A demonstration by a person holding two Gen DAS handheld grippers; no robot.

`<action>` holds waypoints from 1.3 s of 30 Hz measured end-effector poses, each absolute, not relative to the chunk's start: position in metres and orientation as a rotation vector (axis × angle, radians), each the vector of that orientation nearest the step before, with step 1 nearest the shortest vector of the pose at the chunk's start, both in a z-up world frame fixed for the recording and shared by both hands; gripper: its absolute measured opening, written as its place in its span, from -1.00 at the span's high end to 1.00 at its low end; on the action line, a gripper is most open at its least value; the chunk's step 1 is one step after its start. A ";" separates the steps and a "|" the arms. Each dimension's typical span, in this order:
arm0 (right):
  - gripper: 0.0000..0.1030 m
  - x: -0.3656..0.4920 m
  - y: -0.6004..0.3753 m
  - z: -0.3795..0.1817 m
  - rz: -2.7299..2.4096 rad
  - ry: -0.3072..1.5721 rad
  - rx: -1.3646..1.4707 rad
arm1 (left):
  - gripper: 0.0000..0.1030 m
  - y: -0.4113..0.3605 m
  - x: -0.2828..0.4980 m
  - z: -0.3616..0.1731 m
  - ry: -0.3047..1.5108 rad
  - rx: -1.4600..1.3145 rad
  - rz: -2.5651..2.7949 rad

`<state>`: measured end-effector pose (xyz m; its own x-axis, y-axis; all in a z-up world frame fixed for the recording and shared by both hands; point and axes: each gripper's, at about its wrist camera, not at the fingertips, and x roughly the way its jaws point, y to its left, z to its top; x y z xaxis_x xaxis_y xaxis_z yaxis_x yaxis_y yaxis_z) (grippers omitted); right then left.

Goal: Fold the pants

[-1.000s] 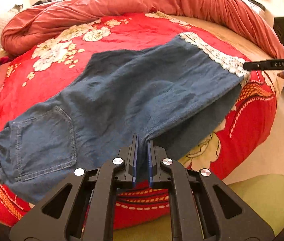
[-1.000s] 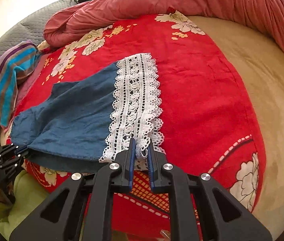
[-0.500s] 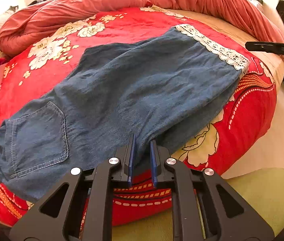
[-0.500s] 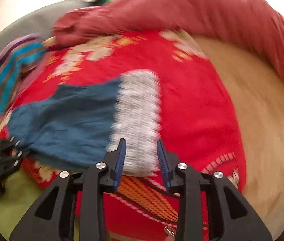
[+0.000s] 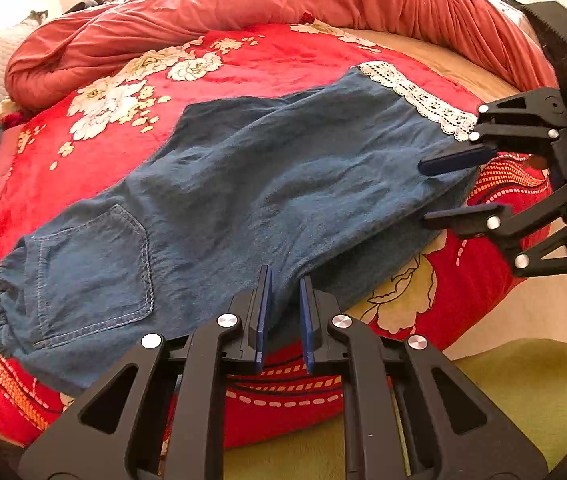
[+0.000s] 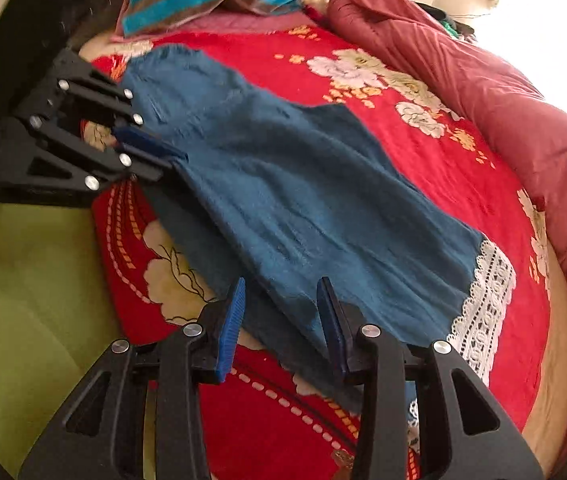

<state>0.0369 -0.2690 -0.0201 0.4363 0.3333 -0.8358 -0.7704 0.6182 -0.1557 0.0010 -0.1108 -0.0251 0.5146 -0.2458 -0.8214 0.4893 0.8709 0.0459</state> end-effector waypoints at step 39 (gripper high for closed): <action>-0.01 0.102 -0.374 -0.038 0.386 1.063 -0.239 | -0.51 0.049 0.057 -0.028 0.963 0.149 0.154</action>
